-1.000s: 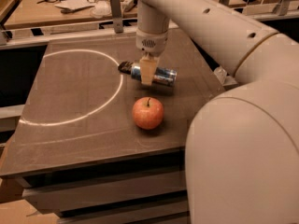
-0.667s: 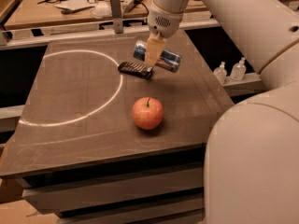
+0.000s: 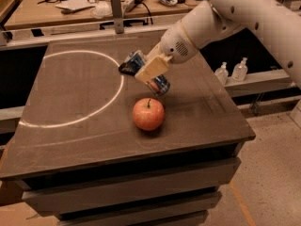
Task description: Place redbull can upright
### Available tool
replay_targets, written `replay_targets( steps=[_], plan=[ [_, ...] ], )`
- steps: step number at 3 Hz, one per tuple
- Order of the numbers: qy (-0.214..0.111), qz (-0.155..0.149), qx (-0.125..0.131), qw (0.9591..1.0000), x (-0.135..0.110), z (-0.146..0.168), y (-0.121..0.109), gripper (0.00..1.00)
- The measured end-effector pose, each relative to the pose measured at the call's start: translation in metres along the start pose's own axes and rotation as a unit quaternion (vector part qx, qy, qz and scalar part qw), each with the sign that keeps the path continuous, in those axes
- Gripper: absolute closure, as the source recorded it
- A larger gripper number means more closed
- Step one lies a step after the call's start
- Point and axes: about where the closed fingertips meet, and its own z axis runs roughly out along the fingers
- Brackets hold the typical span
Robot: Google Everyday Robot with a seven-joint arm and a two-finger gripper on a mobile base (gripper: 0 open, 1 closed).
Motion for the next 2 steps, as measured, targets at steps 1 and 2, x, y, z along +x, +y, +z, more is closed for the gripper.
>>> replay_targets(
  steps=[1, 2],
  plan=[
    [-0.138, 0.038, 0.031, 0.9892, 0.02, -0.014, 0.002, 1.0],
    [-0.257, 0.073, 0.114, 0.957, 0.034, -0.056, -0.023, 1.0]
  ],
)
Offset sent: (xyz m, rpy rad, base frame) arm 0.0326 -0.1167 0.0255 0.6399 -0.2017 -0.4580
